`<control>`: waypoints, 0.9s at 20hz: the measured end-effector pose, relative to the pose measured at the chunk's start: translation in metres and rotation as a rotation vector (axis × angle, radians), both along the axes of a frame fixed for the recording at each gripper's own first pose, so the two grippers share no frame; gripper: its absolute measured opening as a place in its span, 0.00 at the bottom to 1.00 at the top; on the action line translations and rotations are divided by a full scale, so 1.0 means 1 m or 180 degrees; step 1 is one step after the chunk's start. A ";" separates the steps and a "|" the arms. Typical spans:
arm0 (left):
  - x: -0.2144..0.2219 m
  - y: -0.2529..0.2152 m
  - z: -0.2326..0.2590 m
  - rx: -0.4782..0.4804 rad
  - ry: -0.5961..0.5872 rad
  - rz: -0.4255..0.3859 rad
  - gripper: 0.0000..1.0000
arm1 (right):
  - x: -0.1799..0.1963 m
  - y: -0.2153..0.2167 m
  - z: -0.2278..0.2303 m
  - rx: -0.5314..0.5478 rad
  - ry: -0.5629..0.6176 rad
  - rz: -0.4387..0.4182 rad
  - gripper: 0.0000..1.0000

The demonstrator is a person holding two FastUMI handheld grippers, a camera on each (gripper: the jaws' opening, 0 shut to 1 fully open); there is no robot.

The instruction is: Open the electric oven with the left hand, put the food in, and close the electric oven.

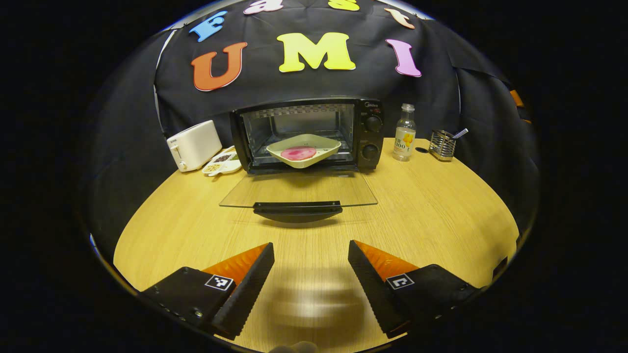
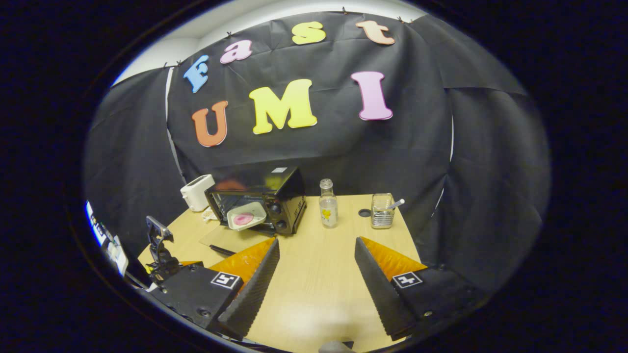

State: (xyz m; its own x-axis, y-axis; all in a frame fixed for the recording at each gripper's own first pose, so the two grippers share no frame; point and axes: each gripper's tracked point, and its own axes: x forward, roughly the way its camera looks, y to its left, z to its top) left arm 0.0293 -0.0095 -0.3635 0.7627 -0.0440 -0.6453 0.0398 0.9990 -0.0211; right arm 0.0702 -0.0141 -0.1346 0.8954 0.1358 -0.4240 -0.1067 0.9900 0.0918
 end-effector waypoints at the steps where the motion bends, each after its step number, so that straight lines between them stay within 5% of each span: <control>1: 0.002 -0.001 -0.006 0.0009 0.0030 -0.0006 0.97 | -0.001 -0.003 -0.004 -0.0029 0.0030 -0.0060 0.98; 18: 0.064 0.024 -0.048 -0.0003 0.0086 -0.0132 0.98 | -0.048 -0.002 0.007 -0.0350 0.0022 -0.0650 0.98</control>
State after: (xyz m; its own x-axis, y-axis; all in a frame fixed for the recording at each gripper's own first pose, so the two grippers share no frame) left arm 0.0930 0.0140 -0.4111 0.7425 -0.0759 -0.6655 0.0805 0.9965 -0.0238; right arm 0.0220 -0.0156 -0.1278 0.8965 -0.0953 -0.4326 0.0972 0.9951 -0.0178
